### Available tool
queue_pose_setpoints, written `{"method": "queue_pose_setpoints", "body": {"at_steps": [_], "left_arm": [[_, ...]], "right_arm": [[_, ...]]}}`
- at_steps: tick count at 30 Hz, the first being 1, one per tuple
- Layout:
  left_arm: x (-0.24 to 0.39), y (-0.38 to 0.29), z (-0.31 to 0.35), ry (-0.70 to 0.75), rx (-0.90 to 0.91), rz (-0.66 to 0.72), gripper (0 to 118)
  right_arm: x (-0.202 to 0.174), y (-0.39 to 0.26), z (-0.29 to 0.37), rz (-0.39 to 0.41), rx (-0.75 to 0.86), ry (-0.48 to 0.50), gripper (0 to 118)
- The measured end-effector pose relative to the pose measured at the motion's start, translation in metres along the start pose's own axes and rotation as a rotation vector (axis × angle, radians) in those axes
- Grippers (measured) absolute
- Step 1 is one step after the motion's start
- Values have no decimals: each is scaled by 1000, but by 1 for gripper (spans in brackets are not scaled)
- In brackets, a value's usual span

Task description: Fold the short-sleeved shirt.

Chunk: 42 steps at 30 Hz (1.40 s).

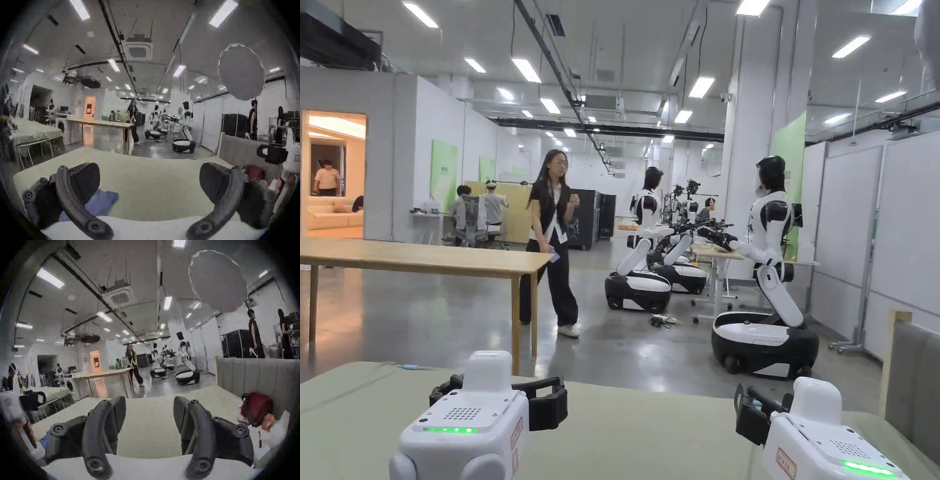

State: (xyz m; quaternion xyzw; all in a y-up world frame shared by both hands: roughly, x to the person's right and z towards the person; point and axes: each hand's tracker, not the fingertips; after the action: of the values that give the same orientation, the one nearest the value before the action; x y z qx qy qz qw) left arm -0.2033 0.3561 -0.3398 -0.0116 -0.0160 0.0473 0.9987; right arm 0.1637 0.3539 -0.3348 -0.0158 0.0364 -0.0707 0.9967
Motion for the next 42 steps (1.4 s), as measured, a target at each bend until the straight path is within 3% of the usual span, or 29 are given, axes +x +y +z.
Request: {"method": "queue_pose_setpoints", "body": {"at_steps": [1, 2, 3, 4, 5, 6, 8, 17, 21, 28, 33, 37, 40, 42], "left_arm": [[4, 0, 2, 2, -1, -11, 117], [5, 0, 2, -2, -9, -23, 110], [6, 0, 2, -7, -8, -31, 94], [7, -1, 3, -5, -7, -43, 68], [9, -2, 3, 9, -4, -56, 21], [10, -3, 2, 22, -5, -62, 0], [10, -5, -1, 24, -3, -55, 0], [-15, -15, 4, 66, -13, -80, 0], [-66, -18, 20, 164, -23, -63, 0], [-189, -31, 66, 416, -91, -73, 0], [-267, -52, 69, 545, -304, -66, 0], [-319, -94, 13, 360, -902, 130, 0], [-317, -129, -17, 372, -931, -26, 0], [-325, -146, -42, 311, -957, 91, 0]], "right_arm": [[0, 0, 0, 0, -6, 7, 68], [0, 0, 0, 7, -13, 13, 68], [-1, -1, 1, 22, -15, 13, 66], [-4, -2, 2, 49, -17, 14, 54], [-6, -4, 3, 73, -14, 11, 13], [-8, -5, 3, 98, -15, 0, 3], [-13, -7, 5, 150, -2, -58, 3], [-39, -12, -7, 150, -27, 8, 3], [-93, -25, -23, 181, -45, 108, 3], [-223, -68, -46, 183, -108, 370, 3], [-289, -98, -54, 163, -162, 483, 3], [-311, -117, -69, 163, -203, 518, 3], [-318, -130, -80, 198, -211, 526, 3], [-320, -138, -90, 209, -224, 535, 3]]}}
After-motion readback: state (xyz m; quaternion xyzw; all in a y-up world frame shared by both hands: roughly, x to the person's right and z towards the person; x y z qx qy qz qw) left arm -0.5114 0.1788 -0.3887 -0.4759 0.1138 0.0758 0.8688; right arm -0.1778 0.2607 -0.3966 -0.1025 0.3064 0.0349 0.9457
